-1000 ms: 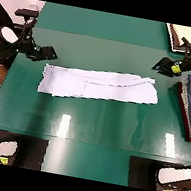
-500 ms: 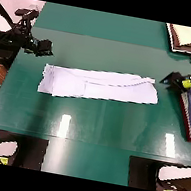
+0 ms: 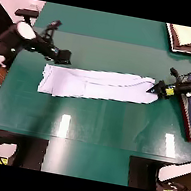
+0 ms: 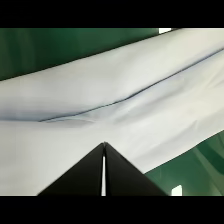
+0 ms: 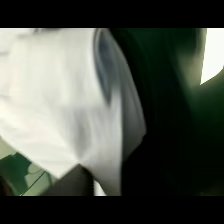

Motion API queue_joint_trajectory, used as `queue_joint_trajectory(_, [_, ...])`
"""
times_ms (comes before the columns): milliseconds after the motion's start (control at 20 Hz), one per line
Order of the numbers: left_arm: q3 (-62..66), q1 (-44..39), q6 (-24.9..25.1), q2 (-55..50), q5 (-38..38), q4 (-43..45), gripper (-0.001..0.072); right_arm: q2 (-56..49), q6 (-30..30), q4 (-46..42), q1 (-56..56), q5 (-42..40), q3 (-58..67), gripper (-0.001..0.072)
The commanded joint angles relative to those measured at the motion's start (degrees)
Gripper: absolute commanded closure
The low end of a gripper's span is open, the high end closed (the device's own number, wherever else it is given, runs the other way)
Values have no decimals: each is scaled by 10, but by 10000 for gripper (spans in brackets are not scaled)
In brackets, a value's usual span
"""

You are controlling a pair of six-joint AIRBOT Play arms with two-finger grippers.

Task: Fold the shirts.

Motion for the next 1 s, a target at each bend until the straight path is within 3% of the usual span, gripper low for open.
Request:
queue_joint_trajectory(0, [2,-59,-12,-43,58,-30,686,20,-10,17,23,-53,-2,695])
queue_joint_trajectory(250, [76,-125,-11,-144,72,-43,686,139,-7,33,27,-54,9,696])
queue_joint_trajectory(400, [131,-154,-12,-203,72,-43,686,186,31,31,54,-32,75,695])
queue_joint_trajectory(700, [176,-186,-22,-264,79,-50,686,202,67,31,164,-18,193,695])
queue_joint_trajectory(950, [177,-186,-22,-271,97,-68,686,202,67,31,248,-37,212,695])
